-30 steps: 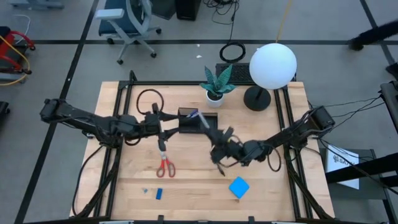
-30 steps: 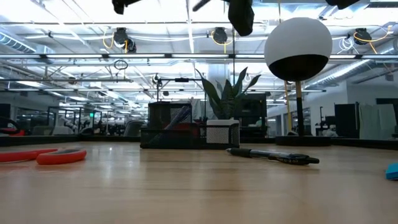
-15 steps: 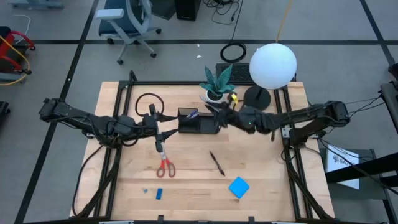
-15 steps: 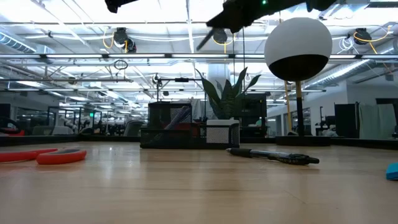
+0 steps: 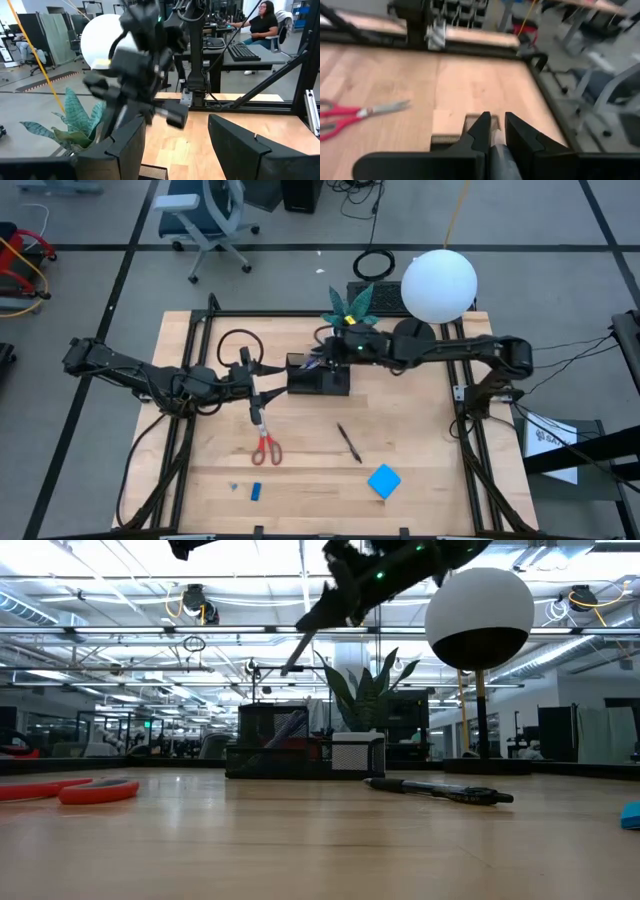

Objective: Pick and place office supplies into organizer
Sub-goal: Put the gray marker into the black desk organizer

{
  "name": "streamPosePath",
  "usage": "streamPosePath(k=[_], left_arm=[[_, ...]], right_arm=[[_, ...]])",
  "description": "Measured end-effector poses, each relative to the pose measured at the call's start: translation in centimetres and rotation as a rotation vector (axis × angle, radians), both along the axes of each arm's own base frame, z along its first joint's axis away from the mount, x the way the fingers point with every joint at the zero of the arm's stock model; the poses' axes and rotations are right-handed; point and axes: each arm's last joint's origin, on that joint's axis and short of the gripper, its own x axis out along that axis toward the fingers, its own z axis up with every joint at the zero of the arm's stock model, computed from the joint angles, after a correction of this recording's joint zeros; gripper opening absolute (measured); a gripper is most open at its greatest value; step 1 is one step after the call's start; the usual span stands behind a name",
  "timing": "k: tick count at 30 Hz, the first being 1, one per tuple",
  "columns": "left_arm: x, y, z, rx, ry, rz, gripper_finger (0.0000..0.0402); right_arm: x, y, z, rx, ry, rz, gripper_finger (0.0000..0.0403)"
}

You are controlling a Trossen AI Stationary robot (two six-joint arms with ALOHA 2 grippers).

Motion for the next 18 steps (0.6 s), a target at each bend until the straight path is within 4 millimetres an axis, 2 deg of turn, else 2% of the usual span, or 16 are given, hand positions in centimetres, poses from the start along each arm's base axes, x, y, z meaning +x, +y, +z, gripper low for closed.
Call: streamPosePath(k=[9, 14, 18], left_arm=[[0.0, 0.0, 0.0, -0.006, -0.001, 0.000, 0.0223], [0.0, -0.1, 0.0, -0.005, 0.000, -0.004, 0.0223], [0.0, -0.1, 0.0, -0.006, 0.000, -0.004, 0.0223]], right_arm=[[3.1, -0.7, -3.9, 0.039, 0.177, -0.006, 0.0032], [3.5, -1.5, -5.7, 0.062, 0.225, -0.023, 0.0032], [3.5, -1.9, -6.0, 0.056, 0.240, -0.037, 0.0032]])
